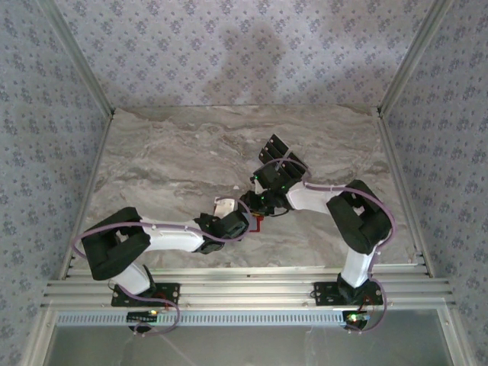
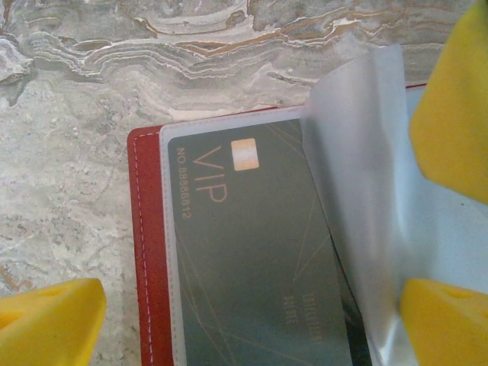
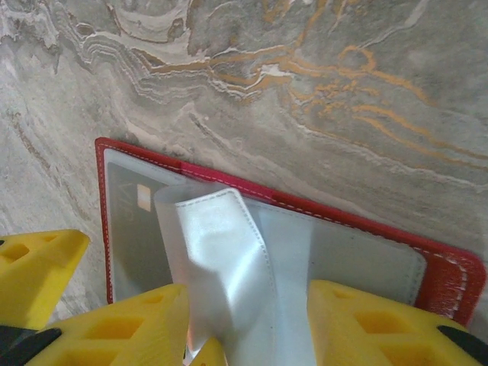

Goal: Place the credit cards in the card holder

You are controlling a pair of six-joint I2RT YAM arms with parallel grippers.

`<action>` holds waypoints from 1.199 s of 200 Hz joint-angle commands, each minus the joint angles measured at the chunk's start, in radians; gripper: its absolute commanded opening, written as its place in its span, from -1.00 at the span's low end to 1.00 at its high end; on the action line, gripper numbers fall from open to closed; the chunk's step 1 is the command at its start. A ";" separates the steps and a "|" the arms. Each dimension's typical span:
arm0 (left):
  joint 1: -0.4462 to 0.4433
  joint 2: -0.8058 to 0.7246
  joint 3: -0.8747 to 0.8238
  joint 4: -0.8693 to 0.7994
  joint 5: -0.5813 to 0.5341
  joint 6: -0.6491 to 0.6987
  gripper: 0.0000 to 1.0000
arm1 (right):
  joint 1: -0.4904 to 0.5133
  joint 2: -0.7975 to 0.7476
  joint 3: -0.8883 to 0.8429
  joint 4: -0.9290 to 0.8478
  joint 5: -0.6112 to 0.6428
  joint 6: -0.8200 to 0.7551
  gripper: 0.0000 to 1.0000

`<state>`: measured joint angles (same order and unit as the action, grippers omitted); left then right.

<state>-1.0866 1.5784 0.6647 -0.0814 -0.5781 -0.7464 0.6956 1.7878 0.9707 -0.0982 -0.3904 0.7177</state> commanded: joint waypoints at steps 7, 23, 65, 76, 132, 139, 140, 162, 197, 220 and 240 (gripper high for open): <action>-0.006 -0.006 -0.014 -0.027 -0.018 -0.001 0.98 | 0.025 0.024 0.027 -0.015 -0.037 -0.007 -0.07; -0.006 -0.021 -0.016 -0.030 -0.019 0.001 0.98 | 0.036 0.022 0.032 -0.016 -0.040 -0.008 -0.07; -0.006 -0.089 -0.029 -0.046 -0.032 0.003 0.99 | 0.049 0.016 0.048 -0.020 -0.044 -0.003 -0.08; -0.006 -0.125 -0.039 -0.050 -0.038 -0.001 0.99 | 0.051 0.014 0.050 -0.015 -0.046 0.002 -0.09; 0.004 -0.288 -0.094 -0.091 -0.087 -0.021 0.99 | 0.055 0.013 0.070 -0.036 -0.034 0.003 -0.09; 0.005 -0.289 -0.096 -0.085 -0.084 -0.017 0.99 | 0.054 0.012 0.071 -0.040 -0.030 0.002 -0.09; 0.005 -0.289 -0.096 -0.084 -0.083 -0.016 1.00 | 0.054 0.012 0.071 -0.041 -0.030 0.002 -0.09; 0.009 -0.268 -0.097 -0.041 -0.055 0.007 0.99 | 0.051 0.015 0.074 -0.043 -0.024 0.003 -0.09; 0.007 -0.234 -0.094 0.037 -0.016 0.040 1.00 | 0.052 0.032 0.071 -0.042 -0.019 0.008 -0.09; 0.007 -0.213 -0.093 0.065 0.001 0.060 0.99 | 0.052 0.044 0.071 -0.038 -0.020 0.008 -0.09; 0.007 -0.190 -0.088 0.071 0.001 0.065 0.99 | 0.053 0.056 0.076 -0.033 -0.027 0.006 -0.09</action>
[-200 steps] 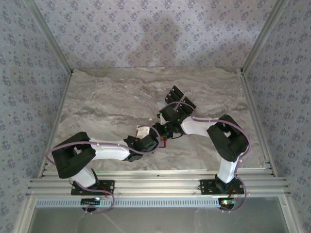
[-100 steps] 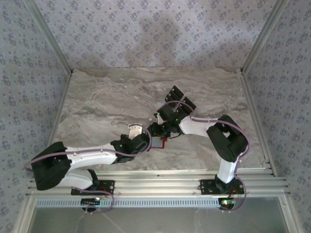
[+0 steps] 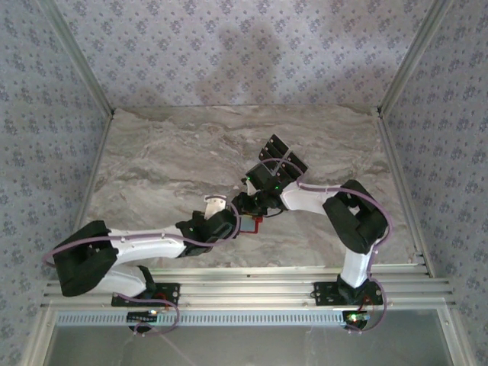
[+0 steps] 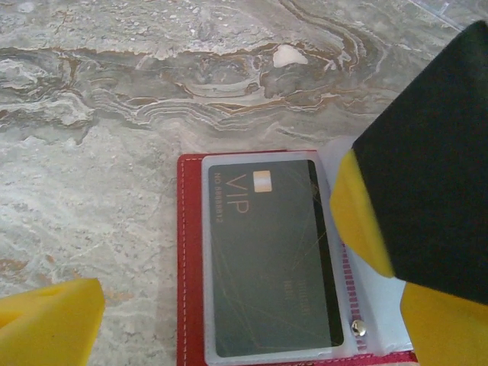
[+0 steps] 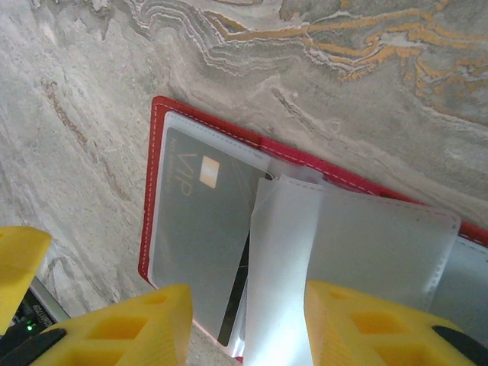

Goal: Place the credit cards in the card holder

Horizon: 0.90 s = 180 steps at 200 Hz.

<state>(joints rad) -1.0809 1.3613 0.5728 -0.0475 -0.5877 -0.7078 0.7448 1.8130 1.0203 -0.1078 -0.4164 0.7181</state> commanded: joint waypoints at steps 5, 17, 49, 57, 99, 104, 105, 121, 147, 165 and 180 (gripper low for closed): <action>0.001 0.033 0.005 0.041 0.011 0.028 0.99 | 0.004 0.033 0.028 -0.023 -0.001 0.006 -0.09; 0.001 0.047 0.008 0.045 0.011 0.027 1.00 | 0.004 0.035 0.031 -0.021 -0.003 0.006 -0.10; 0.002 0.094 0.011 0.047 0.007 0.013 0.99 | 0.006 0.040 0.037 -0.018 -0.011 0.008 -0.10; 0.001 0.109 0.014 0.047 0.002 0.011 0.99 | 0.006 0.039 0.037 -0.016 -0.013 0.007 -0.10; 0.001 0.177 0.044 -0.029 -0.055 -0.043 0.99 | 0.002 0.017 0.038 -0.031 -0.012 0.002 -0.10; 0.001 0.181 0.044 -0.037 -0.059 -0.052 1.00 | 0.000 0.010 0.037 -0.033 -0.010 0.001 -0.10; 0.001 0.182 0.044 -0.038 -0.060 -0.053 1.00 | -0.003 0.007 0.036 -0.033 -0.008 0.000 -0.10; 0.001 0.180 0.031 -0.042 -0.064 -0.076 0.99 | -0.019 -0.035 0.023 -0.036 0.010 -0.002 -0.09; 0.001 0.168 0.012 -0.040 -0.065 -0.092 0.99 | -0.047 -0.083 0.014 -0.077 0.050 -0.025 -0.08; 0.001 0.165 0.006 -0.039 -0.066 -0.093 0.99 | -0.061 -0.084 0.014 -0.102 0.065 -0.045 -0.07; 0.001 0.165 0.004 -0.035 -0.065 -0.093 1.00 | -0.067 -0.077 0.019 -0.114 0.079 -0.059 -0.07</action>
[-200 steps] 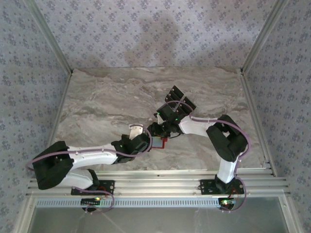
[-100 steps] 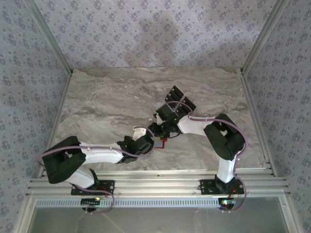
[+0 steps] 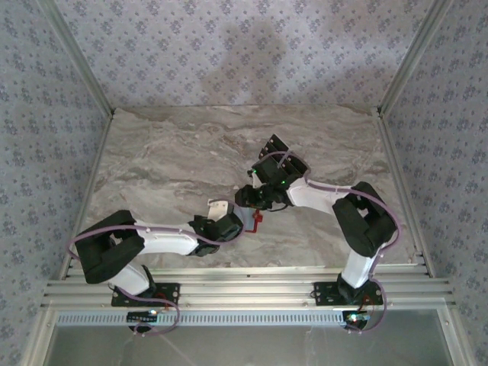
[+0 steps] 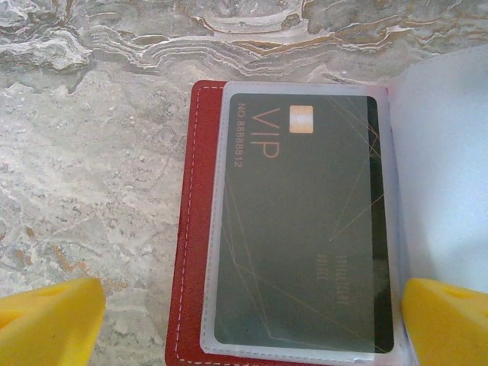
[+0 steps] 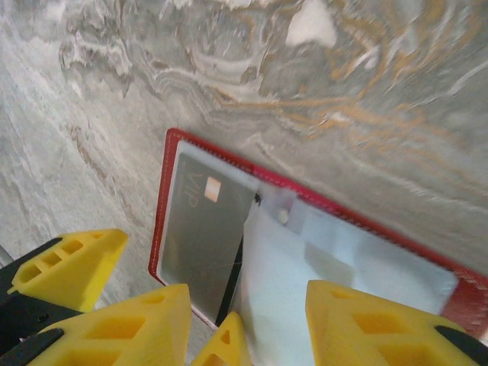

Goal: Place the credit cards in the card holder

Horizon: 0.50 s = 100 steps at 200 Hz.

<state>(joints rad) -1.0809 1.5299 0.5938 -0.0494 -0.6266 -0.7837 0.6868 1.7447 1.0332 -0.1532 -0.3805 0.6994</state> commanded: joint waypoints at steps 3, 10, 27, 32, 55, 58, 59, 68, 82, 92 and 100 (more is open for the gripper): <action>0.001 -0.003 -0.017 -0.033 -0.027 -0.019 1.00 | -0.010 -0.006 0.005 -0.070 0.046 -0.041 -0.06; 0.002 -0.003 -0.017 -0.032 -0.027 -0.019 0.99 | -0.013 -0.002 0.005 -0.071 0.054 -0.045 -0.06; 0.001 0.000 -0.017 -0.032 -0.026 -0.020 1.00 | -0.019 0.007 0.005 -0.064 0.061 -0.047 -0.06; 0.001 0.000 -0.018 -0.030 -0.025 -0.021 0.99 | -0.021 0.009 0.007 -0.063 0.064 -0.049 -0.06; 0.001 0.001 -0.019 -0.030 -0.025 -0.021 1.00 | -0.029 0.020 0.016 -0.058 0.065 -0.049 -0.06; 0.001 0.001 -0.019 -0.031 -0.024 -0.021 0.99 | -0.030 0.023 0.017 -0.058 0.063 -0.051 -0.06; 0.001 0.001 -0.018 -0.031 -0.024 -0.020 1.00 | -0.030 0.024 0.017 -0.058 0.063 -0.051 -0.06; 0.001 0.001 -0.019 -0.031 -0.024 -0.020 0.99 | -0.029 0.031 0.021 -0.056 0.059 -0.051 -0.05; 0.001 0.001 -0.019 -0.031 -0.024 -0.021 1.00 | -0.028 0.043 0.030 -0.053 0.048 -0.052 -0.05; 0.001 0.001 -0.020 -0.030 -0.024 -0.021 0.99 | -0.025 0.052 0.034 -0.050 0.038 -0.052 -0.05; 0.001 0.002 -0.019 -0.029 -0.024 -0.021 0.99 | -0.021 0.058 0.037 -0.046 0.027 -0.052 -0.05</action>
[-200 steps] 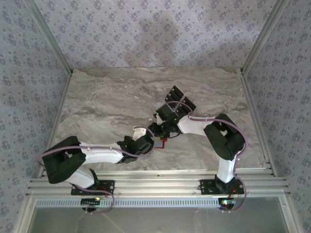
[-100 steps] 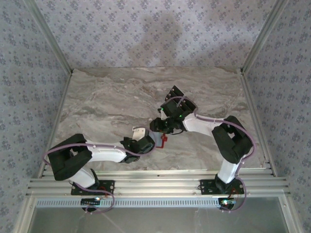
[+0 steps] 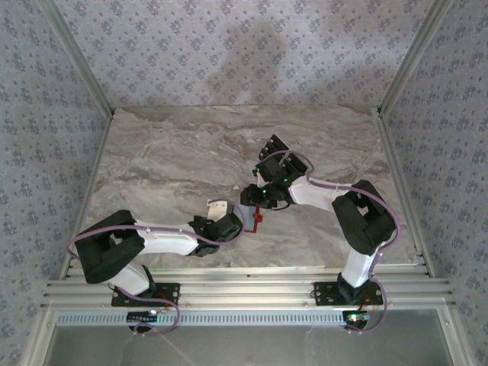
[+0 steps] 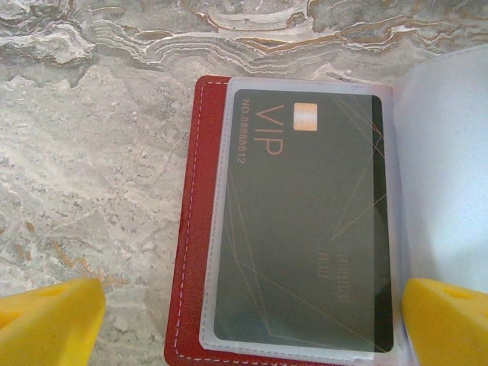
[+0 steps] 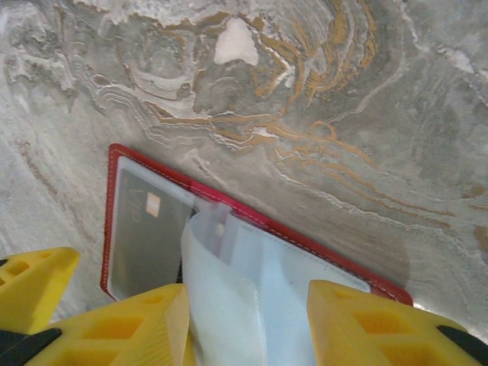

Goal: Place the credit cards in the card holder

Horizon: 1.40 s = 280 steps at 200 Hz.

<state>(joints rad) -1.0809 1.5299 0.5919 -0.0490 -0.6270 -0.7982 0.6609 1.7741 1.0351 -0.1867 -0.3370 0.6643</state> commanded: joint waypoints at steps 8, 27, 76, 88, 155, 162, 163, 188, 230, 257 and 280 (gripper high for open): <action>0.001 0.002 -0.017 -0.029 -0.023 -0.006 1.00 | 0.010 0.036 0.041 -0.008 -0.024 -0.020 -0.05; 0.001 0.001 -0.017 -0.028 -0.022 -0.004 0.99 | 0.025 0.042 0.048 0.008 -0.045 -0.023 -0.06; 0.000 -0.135 -0.019 -0.088 -0.041 -0.007 0.99 | 0.072 0.018 0.073 0.007 -0.060 -0.017 -0.07; 0.001 -0.207 -0.028 -0.113 -0.064 -0.016 1.00 | 0.085 0.018 0.088 0.004 -0.063 -0.010 -0.06; 0.013 -0.503 -0.072 -0.242 -0.150 -0.051 0.99 | 0.168 0.153 0.232 -0.014 -0.051 0.020 -0.05; 0.017 -0.517 -0.078 -0.248 -0.151 -0.055 1.00 | 0.175 0.171 0.247 -0.017 -0.050 0.021 -0.05; 0.017 -0.519 -0.080 -0.248 -0.151 -0.055 1.00 | 0.175 0.173 0.248 -0.017 -0.048 0.021 -0.05; 0.023 -0.547 -0.100 -0.262 -0.148 -0.071 0.99 | 0.189 0.228 0.274 -0.021 -0.037 0.028 -0.05; 0.026 -0.560 -0.116 -0.265 -0.140 -0.079 1.00 | 0.194 0.269 0.296 -0.022 -0.049 0.031 -0.05; 0.030 -0.555 -0.118 -0.259 -0.134 -0.077 1.00 | 0.192 0.249 0.316 -0.039 -0.062 0.013 -0.05; 0.040 -0.533 -0.114 -0.255 -0.116 -0.072 1.00 | 0.181 0.190 0.318 -0.050 -0.058 -0.001 -0.05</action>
<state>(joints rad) -1.0550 0.9874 0.4782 -0.2955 -0.7479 -0.8658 0.8505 2.0178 1.3216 -0.1921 -0.3904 0.6830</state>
